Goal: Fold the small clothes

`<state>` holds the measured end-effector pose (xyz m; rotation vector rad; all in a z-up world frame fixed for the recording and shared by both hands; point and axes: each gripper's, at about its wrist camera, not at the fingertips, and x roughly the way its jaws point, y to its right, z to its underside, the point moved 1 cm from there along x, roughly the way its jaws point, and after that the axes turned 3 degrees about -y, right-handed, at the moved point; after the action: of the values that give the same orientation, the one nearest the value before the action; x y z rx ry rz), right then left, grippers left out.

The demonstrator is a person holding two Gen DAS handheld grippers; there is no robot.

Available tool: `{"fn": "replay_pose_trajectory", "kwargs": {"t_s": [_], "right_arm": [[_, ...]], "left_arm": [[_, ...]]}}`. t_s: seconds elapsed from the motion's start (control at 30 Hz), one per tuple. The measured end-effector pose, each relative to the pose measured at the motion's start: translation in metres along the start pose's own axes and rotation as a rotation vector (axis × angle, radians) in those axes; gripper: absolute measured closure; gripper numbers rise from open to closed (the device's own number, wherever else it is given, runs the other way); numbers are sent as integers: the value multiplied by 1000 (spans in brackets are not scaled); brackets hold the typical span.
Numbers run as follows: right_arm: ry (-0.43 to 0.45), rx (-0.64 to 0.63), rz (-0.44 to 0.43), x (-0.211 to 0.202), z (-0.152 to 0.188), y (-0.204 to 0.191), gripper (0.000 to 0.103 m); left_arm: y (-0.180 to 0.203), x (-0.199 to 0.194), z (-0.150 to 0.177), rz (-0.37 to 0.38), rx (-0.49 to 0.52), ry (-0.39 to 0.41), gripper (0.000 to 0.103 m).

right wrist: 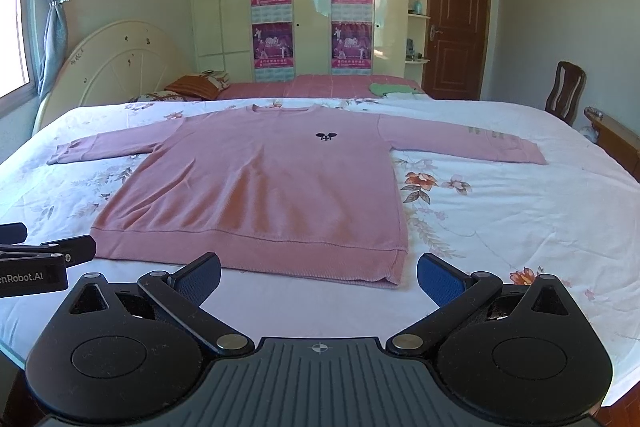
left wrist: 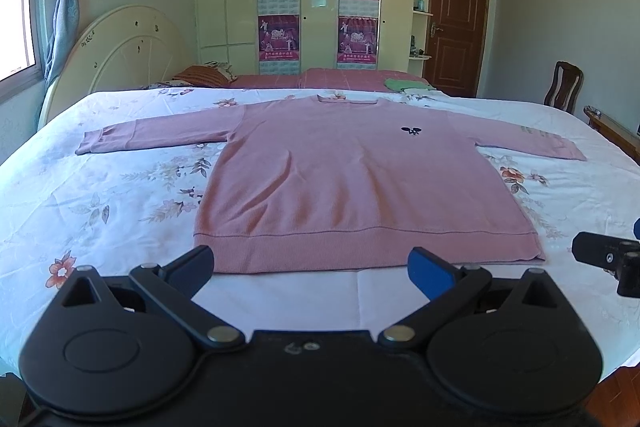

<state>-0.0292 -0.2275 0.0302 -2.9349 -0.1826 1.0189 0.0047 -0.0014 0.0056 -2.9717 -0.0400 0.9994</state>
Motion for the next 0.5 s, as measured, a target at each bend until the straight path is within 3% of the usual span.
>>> {"fn": "replay_pose_trajectory", "kwargs": {"t_s": [0.37, 0.5], "right_arm": [[-2, 1, -1, 0, 1, 0, 0], [1, 3, 5, 0, 1, 1, 0]], "left_arm": [[-1, 0, 0, -1, 1, -4, 0], [2, -2, 1, 53, 10, -9, 0]]}}
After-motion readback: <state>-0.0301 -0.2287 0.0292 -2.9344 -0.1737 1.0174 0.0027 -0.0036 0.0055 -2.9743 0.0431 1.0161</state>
